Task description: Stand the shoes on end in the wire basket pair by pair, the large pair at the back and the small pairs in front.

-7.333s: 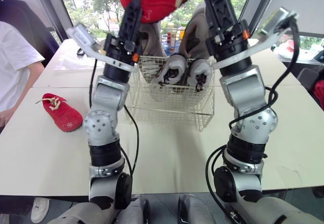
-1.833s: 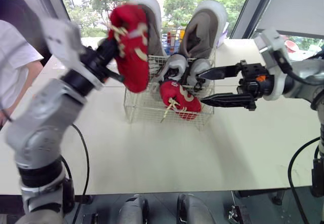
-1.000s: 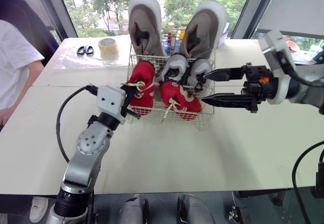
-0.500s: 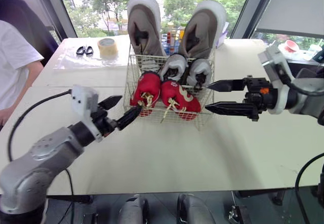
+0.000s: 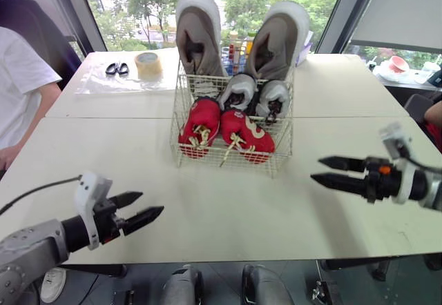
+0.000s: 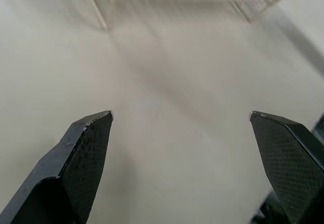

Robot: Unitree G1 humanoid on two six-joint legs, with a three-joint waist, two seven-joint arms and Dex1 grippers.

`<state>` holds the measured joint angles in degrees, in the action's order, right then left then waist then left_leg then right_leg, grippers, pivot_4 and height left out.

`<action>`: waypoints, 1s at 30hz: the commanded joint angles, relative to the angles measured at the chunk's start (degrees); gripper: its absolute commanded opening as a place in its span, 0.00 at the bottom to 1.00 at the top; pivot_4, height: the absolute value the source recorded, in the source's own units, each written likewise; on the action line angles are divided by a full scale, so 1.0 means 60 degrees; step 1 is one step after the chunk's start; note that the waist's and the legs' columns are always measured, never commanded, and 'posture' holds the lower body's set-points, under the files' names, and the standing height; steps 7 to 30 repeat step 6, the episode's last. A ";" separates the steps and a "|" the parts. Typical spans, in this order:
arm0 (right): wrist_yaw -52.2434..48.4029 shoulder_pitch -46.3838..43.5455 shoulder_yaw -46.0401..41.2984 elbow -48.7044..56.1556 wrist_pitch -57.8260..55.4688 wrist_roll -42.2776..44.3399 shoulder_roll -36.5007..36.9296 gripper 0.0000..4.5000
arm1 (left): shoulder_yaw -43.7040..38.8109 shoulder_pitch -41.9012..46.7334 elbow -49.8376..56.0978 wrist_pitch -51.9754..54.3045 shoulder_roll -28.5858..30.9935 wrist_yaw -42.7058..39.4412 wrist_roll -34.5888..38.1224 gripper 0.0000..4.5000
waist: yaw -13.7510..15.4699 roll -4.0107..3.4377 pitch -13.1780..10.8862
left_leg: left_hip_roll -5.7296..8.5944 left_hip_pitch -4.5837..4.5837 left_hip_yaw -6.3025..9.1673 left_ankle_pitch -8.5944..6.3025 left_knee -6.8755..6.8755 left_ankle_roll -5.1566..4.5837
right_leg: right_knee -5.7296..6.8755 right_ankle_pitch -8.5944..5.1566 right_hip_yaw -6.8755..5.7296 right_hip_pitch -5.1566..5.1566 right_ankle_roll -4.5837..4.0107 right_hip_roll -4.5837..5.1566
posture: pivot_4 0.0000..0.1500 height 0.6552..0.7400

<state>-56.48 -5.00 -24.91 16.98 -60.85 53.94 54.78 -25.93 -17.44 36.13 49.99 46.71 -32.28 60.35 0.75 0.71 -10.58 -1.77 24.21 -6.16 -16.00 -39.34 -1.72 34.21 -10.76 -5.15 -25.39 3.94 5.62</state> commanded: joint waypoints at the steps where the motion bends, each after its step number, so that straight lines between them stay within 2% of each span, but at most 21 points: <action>1: 0.0109 0.0136 -0.0154 0.0557 0.0331 0.0062 -0.0118 1.00 | -0.0130 0.0207 0.0159 -0.0320 -0.0220 0.0122 -0.0054 0.99 | -0.0002 -0.0024 0.0010 | -0.0001 0.0000 0.0000 0.0000 0.0000 0.0001 | 0.0000 0.0000 0.0000 0.0000 -0.0001 0.0000 | 1.00 1.00; 6: 0.0329 0.0198 0.0111 0.0774 0.0430 0.0087 -0.0333 1.00 | -0.0035 0.0473 -0.0165 -0.0444 -0.0728 0.0564 -0.0258 0.99 | -0.0003 -0.0036 0.0017 | -0.0003 0.0000 -0.0001 0.0009 0.0007 -0.0015 | -0.0002 -0.0001 0.0000 -0.0003 -0.0002 -0.0003 | 1.00 1.00; 30: 0.0329 0.0198 0.0111 0.0774 0.0430 0.0087 -0.0333 1.00 | -0.0035 0.0473 -0.0165 -0.0444 -0.0728 0.0564 -0.0258 0.99 | -0.0003 -0.0036 0.0017 | -0.0003 0.0000 -0.0001 0.0009 0.0007 -0.0015 | -0.0002 -0.0001 0.0000 -0.0003 -0.0002 -0.0003 | 1.00 1.00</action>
